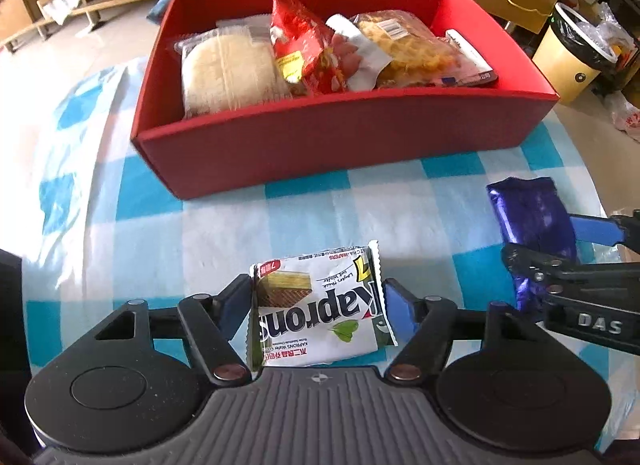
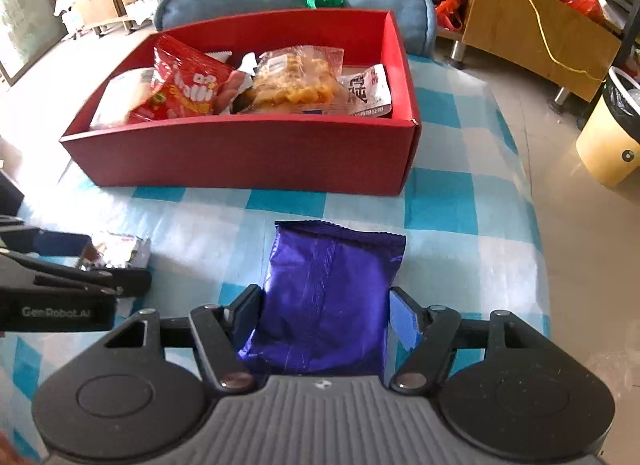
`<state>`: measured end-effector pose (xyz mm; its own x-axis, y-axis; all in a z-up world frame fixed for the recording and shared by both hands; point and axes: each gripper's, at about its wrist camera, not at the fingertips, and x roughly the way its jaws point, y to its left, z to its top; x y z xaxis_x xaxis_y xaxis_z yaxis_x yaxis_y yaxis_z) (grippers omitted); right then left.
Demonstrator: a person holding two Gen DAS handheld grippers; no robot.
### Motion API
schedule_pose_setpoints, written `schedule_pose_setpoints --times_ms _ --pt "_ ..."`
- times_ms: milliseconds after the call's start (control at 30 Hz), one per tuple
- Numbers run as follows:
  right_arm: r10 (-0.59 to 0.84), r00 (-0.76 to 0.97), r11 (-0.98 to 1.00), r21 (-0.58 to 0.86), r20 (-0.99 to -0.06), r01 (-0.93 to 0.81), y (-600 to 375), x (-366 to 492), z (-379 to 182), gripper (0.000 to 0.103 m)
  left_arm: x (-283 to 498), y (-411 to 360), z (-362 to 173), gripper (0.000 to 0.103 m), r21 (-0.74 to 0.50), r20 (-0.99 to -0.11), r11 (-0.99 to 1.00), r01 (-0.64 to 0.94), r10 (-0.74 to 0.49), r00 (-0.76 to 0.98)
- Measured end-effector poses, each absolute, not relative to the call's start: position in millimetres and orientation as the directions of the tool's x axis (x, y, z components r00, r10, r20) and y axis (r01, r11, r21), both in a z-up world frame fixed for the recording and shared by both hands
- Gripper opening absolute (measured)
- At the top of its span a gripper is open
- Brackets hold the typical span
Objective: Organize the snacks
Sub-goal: 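Carry the Kaprons wafer and purple bag with both tools over the box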
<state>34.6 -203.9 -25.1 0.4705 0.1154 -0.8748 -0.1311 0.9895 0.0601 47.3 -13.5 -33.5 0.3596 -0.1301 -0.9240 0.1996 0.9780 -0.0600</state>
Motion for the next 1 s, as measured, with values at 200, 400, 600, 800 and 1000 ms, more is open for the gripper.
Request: schedule_pose_setpoints --times_ms 200,400,600,800,1000 --pt "0.144 0.483 0.987 0.088 -0.863 -0.137 -203.2 29.8 -17.8 0.067 43.4 0.6 -41.2 0.088 -0.092 -0.932 0.983 0.158 -0.141 0.334" --pt "0.163 0.484 0.983 0.103 -0.86 -0.149 -199.9 31.7 -16.4 0.067 39.4 -1.5 -37.8 0.075 -0.066 -0.923 0.987 0.15 -0.117 0.366" --pt "0.179 0.511 0.981 0.112 -0.841 -0.159 -197.3 32.6 -5.8 0.067 36.0 5.7 -28.3 0.067 -0.101 -0.923 0.985 0.137 -0.144 0.357" --pt "0.191 0.524 0.978 0.118 -0.83 -0.17 -194.2 32.6 -0.6 0.067 34.2 16.4 -9.5 0.067 -0.128 -0.904 0.984 0.122 -0.166 0.394" --pt "0.202 0.552 0.977 0.126 -0.809 -0.173 -194.3 34.1 9.9 0.067 36.8 20.2 6.0 0.067 -0.154 -0.885 0.982 0.113 -0.188 0.426"
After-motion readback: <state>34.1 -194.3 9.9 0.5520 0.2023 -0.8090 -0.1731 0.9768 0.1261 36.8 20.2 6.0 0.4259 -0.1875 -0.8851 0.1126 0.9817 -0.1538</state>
